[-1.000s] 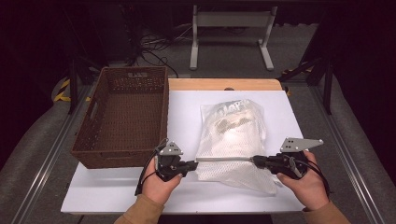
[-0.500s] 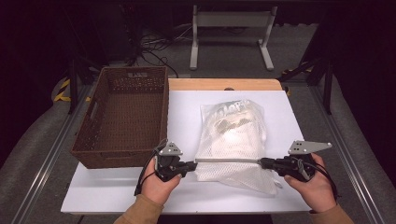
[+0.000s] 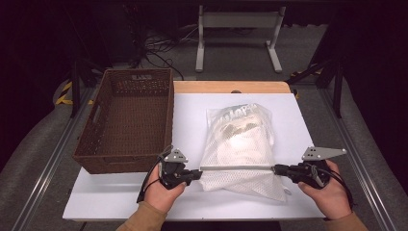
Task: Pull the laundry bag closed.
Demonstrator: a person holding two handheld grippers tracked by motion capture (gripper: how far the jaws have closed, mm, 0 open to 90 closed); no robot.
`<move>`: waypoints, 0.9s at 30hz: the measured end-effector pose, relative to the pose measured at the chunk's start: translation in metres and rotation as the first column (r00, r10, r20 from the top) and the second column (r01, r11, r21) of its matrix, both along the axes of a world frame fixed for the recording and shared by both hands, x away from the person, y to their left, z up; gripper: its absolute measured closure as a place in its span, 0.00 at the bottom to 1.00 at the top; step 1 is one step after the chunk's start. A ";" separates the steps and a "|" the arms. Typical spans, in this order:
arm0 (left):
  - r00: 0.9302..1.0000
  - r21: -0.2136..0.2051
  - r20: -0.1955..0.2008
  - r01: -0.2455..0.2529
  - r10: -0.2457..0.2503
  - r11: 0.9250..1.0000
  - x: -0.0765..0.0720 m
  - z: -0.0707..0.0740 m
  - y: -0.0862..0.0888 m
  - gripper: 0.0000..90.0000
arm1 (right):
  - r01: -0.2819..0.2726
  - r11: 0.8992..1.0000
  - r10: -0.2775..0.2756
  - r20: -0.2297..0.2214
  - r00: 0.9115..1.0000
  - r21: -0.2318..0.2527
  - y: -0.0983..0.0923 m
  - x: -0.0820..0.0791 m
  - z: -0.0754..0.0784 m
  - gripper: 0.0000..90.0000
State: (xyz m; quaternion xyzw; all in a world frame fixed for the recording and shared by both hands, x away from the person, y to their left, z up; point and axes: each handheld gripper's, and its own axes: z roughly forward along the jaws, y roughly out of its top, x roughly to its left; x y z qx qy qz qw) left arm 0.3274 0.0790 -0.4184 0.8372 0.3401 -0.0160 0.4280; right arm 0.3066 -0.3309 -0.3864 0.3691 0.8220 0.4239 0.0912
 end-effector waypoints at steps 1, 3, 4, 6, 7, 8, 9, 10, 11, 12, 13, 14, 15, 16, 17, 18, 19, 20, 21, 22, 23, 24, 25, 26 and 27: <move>1.000 0.001 -0.001 0.000 0.000 1.000 0.000 0.000 0.000 0.99 | 0.003 1.000 -0.003 -0.003 1.000 0.001 -0.001 0.000 -0.001 0.96; 1.000 0.001 -0.005 -0.003 0.003 1.000 0.000 0.000 0.000 0.99 | 0.006 1.000 -0.006 -0.008 1.000 0.001 -0.003 0.000 -0.002 0.96; 1.000 0.000 -0.005 -0.004 0.004 1.000 0.000 -0.001 0.000 0.99 | 0.007 1.000 -0.007 -0.011 1.000 -0.001 -0.004 0.000 -0.002 0.96; 1.000 0.006 -0.006 -0.001 0.001 1.000 0.001 -0.001 0.001 0.99 | 0.013 1.000 -0.013 -0.018 1.000 0.001 -0.006 0.000 -0.004 0.96; 1.000 0.005 -0.007 -0.001 0.001 1.000 0.001 -0.001 0.001 0.99 | 0.015 1.000 -0.015 -0.020 1.000 0.001 -0.007 0.000 -0.004 0.96; 1.000 0.007 -0.008 -0.002 0.002 1.000 0.001 -0.001 0.001 0.99 | 0.016 1.000 -0.016 -0.022 1.000 0.000 -0.009 0.000 -0.005 0.96; 1.000 0.006 -0.010 -0.005 0.005 1.000 0.001 -0.001 0.001 0.99 | 0.021 1.000 -0.021 -0.024 0.999 0.000 -0.010 0.000 -0.006 0.96; 1.000 0.005 -0.010 -0.005 0.005 1.000 0.001 -0.001 0.001 0.99 | 0.025 1.000 -0.025 -0.028 0.999 0.000 -0.011 -0.001 -0.006 0.96; 1.000 0.006 -0.010 -0.006 0.006 1.000 0.001 -0.001 0.001 0.99 | 0.027 1.000 -0.027 -0.028 0.999 0.001 -0.012 -0.001 -0.007 0.96; 1.000 0.006 -0.010 -0.006 0.006 1.000 0.001 -0.001 0.001 0.99 | 0.030 1.000 -0.030 -0.032 0.999 0.001 -0.013 -0.001 -0.007 0.96; 1.000 0.006 -0.011 -0.006 0.006 1.000 0.001 -0.001 0.001 0.99 | 0.031 1.000 -0.031 -0.032 0.999 -0.001 -0.014 -0.001 -0.008 0.96; 1.000 0.006 -0.011 -0.007 0.007 1.000 0.001 -0.001 0.001 0.99 | 0.032 0.999 -0.032 -0.034 0.999 0.000 -0.016 -0.002 -0.008 0.96; 1.000 0.006 -0.011 -0.007 0.007 1.000 0.001 -0.001 0.001 0.99 | 0.036 0.999 -0.036 -0.035 0.999 0.001 -0.017 -0.002 -0.009 0.96; 1.000 0.007 -0.012 -0.008 0.008 1.000 0.001 -0.001 0.002 0.99 | 0.039 0.999 -0.039 -0.037 0.999 0.000 -0.018 -0.002 -0.009 0.96; 1.000 0.007 -0.012 -0.008 0.008 1.000 0.001 -0.001 0.002 0.99 | 0.039 0.999 -0.039 -0.037 0.999 0.000 -0.018 -0.002 -0.009 0.96; 1.000 0.008 -0.012 -0.008 0.008 1.000 0.001 -0.002 0.002 0.99 | 0.047 0.999 -0.047 -0.041 0.998 -0.001 -0.021 -0.002 -0.011 0.96; 1.000 0.011 -0.011 -0.008 0.008 1.000 0.001 -0.002 0.002 0.99 | 0.048 0.999 -0.048 -0.044 0.998 0.000 -0.022 -0.002 -0.011 0.96; 1.000 0.009 -0.010 -0.009 0.009 1.000 0.001 -0.002 0.002 0.99 | 0.050 0.999 -0.050 -0.046 0.998 0.002 -0.023 -0.002 -0.012 0.96; 1.000 0.009 -0.010 -0.009 0.009 1.000 0.001 -0.002 0.002 0.99 | 0.050 0.999 -0.050 -0.046 0.998 0.002 -0.023 -0.002 -0.012 0.96; 1.000 0.012 -0.009 -0.010 0.010 1.000 0.001 -0.002 0.002 0.99 | 0.056 0.998 -0.056 -0.048 0.997 -0.002 -0.025 -0.002 -0.012 0.96; 1.000 0.011 -0.009 -0.009 0.009 1.000 0.001 -0.001 0.002 0.99 | 0.057 0.998 -0.057 -0.050 0.997 -0.002 -0.025 -0.002 -0.012 0.96; 1.000 0.014 -0.002 -0.008 0.008 1.000 0.001 -0.001 0.002 0.99 | 0.058 0.998 -0.058 -0.050 0.997 -0.001 -0.026 -0.002 -0.013 0.96; 1.000 0.013 -0.004 -0.010 0.011 1.000 0.001 -0.001 0.002 0.99 | 0.061 0.998 -0.061 -0.053 0.997 -0.003 -0.026 -0.002 -0.013 0.96; 1.000 0.011 -0.006 -0.009 0.009 1.000 0.001 -0.002 0.002 0.99 | 0.061 0.998 -0.061 -0.055 0.997 -0.003 -0.027 -0.002 -0.013 0.96; 1.000 0.014 -0.003 -0.009 0.009 1.000 0.002 -0.001 0.002 0.99 | 0.061 0.998 -0.061 -0.055 0.997 0.001 -0.028 -0.002 -0.013 0.96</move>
